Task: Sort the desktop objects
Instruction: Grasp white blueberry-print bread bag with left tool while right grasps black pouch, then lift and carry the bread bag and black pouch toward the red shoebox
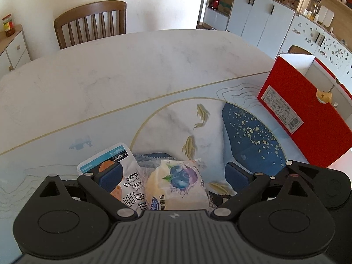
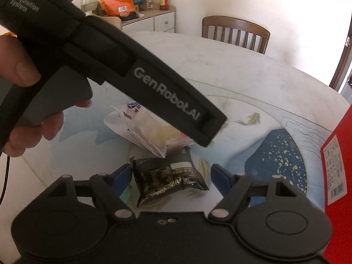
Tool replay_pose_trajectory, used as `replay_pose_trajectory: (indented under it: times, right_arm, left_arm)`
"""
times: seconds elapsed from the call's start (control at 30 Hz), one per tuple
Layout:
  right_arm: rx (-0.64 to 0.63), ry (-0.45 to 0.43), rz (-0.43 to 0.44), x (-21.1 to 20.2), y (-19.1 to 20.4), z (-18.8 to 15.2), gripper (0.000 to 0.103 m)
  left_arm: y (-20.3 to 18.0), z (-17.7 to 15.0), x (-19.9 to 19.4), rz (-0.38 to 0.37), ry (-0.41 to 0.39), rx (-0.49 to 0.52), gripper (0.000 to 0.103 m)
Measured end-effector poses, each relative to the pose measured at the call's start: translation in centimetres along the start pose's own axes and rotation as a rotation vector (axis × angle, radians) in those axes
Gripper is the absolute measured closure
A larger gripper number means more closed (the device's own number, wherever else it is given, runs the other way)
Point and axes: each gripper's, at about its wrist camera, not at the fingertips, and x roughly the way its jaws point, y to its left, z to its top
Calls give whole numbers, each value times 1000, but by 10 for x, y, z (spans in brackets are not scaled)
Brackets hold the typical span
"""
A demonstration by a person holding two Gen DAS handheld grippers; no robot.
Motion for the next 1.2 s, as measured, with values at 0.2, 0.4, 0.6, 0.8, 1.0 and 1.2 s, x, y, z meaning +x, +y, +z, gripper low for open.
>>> replay_pose_trajectory:
  times: [0.2,0.4,0.6,0.8,1.0,1.2]
  right_arm:
    - [-3,7,10,2,0,-1,31]
    - [-7,13,13,2,1,-2,33]
    - [0,16,16,4,-1,-2,37]
    - [15,10,6,5,-5,-1,44]
    - [14,8,-11,0,-9,-1,47]
    - [27,-3,-29,-11,-13,-3,47]
  left_arm:
    - [-6,-4,4,7,2,55,4]
    - [-8,-4,5,13,-2,67,10]
    - [-7,-5,8,15,23,71,37]
    - [-3,-4,6,16,21,47,47]
    - [-6,-4,2,12,8,73,51]
    - [-6,-3,-6,9,-11,65,51]
